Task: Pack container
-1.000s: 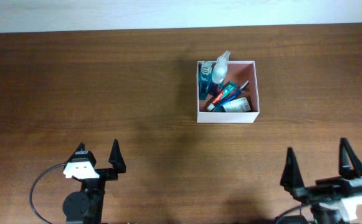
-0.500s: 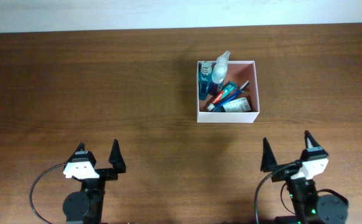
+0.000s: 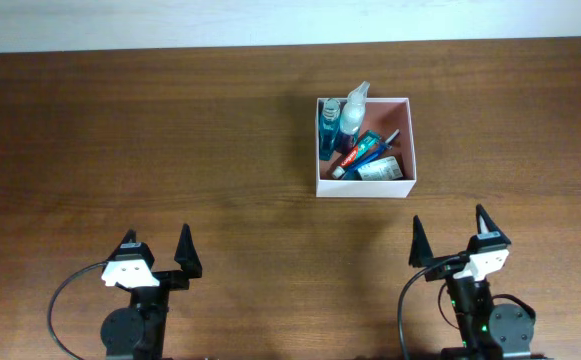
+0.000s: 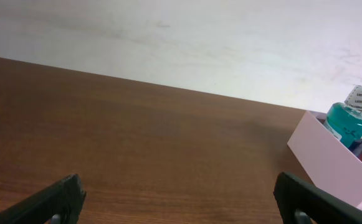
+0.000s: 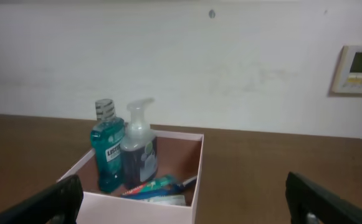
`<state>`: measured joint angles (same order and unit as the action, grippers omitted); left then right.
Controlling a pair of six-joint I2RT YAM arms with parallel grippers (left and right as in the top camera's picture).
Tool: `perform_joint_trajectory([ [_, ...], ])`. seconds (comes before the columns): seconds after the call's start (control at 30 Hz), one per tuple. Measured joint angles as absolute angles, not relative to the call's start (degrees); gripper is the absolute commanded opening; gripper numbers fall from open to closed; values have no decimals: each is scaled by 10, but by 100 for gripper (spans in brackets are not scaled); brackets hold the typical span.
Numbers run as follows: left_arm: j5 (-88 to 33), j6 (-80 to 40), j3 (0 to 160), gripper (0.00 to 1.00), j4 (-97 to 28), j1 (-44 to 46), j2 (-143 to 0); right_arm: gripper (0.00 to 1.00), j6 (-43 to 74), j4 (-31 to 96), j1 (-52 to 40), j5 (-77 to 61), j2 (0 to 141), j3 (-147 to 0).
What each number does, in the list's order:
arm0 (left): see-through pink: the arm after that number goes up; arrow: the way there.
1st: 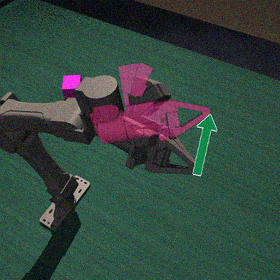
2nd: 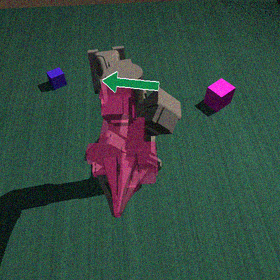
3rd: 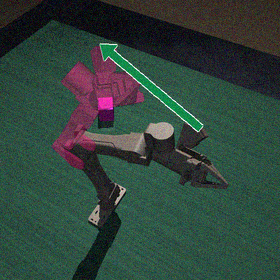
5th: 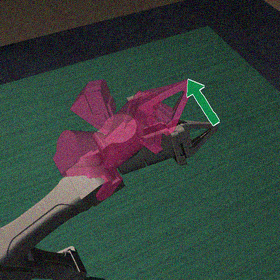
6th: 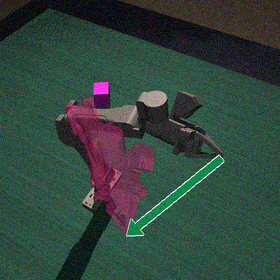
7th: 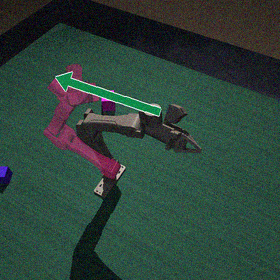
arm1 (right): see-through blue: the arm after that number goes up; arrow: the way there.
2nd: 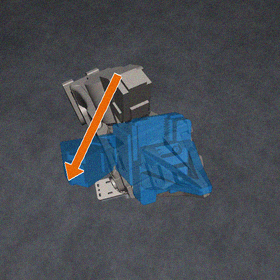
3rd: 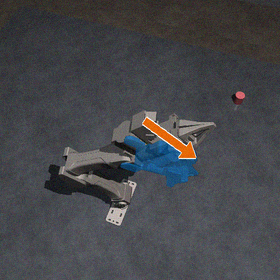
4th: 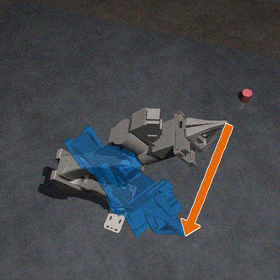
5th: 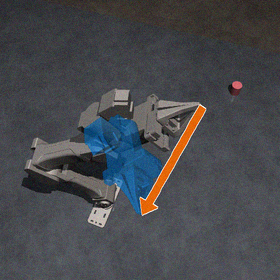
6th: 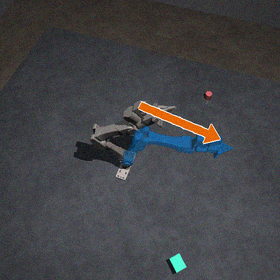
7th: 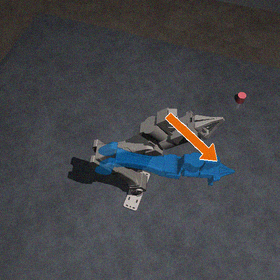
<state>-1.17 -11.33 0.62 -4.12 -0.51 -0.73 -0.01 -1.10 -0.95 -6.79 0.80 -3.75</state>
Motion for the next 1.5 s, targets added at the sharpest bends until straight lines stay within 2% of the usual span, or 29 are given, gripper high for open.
perform_joint_trajectory([
  [0.3, -12, -113, 6, 99, -41, -5, -7, 99, 0, -47, -10, -68, 8, -6],
  [0.67, -12, -113, 6, 99, -41, -5, -7, 99, 0, 33, -10, -68, 8, -6],
  [1.5, -12, -113, 6, 100, -41, -5, -7, 99, 0, 35, -10, -65, 8, -6],
])
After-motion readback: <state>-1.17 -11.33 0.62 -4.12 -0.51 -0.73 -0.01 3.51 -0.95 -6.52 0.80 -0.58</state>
